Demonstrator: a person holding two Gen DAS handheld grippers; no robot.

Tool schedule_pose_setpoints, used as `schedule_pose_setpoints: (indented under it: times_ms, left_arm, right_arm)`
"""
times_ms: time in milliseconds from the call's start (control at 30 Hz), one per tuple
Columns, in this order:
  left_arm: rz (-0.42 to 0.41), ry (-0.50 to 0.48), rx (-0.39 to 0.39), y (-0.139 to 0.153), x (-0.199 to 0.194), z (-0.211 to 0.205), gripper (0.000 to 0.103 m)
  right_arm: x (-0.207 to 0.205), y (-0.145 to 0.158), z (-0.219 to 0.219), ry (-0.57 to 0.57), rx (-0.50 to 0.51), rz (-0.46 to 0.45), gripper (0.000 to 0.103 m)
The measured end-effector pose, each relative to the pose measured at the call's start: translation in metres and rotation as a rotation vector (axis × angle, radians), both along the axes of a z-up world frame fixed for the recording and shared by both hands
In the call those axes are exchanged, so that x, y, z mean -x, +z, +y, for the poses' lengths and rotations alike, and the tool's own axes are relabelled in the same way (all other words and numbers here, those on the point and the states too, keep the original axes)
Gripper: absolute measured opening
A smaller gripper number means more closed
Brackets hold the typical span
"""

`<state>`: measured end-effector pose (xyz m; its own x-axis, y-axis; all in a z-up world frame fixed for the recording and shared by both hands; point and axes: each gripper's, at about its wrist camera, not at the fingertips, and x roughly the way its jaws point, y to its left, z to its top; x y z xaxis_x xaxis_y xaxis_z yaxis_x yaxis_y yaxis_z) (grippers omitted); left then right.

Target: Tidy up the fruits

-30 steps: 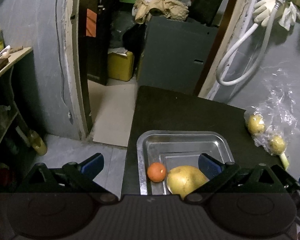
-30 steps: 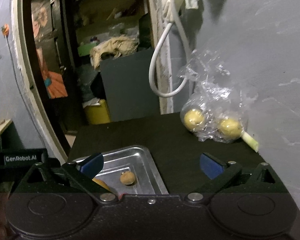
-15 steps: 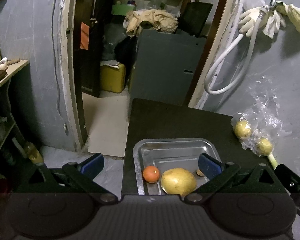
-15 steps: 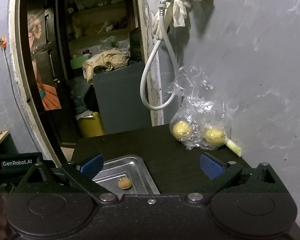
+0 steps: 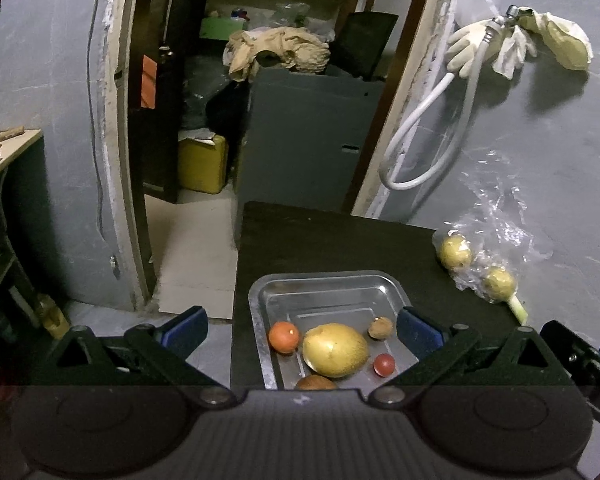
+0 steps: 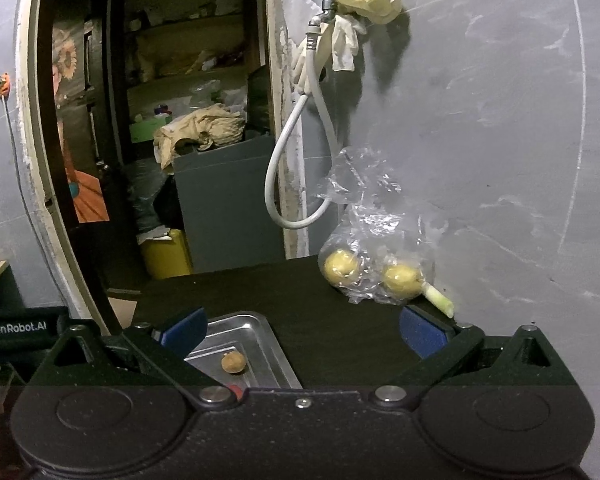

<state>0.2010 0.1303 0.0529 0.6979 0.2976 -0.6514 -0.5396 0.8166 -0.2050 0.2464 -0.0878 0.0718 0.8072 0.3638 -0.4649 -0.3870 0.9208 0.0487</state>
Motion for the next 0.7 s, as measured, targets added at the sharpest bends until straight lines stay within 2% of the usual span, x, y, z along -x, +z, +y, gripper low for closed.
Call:
schedule_pose_setpoints:
  times_ms: [433,700]
  left_arm:
    - [0.002,-0.033,0.013,-0.001,0.019,-0.007,0.102]
    - [0.002,-0.016,-0.027,0.000,0.029,-0.016,0.102]
  right_arm:
    - [0.020,0.005,-0.012,0.001,0.016,-0.006,0.102]
    - [0.020,0.006,-0.024,0.010,0.003,-0.008,0.102]
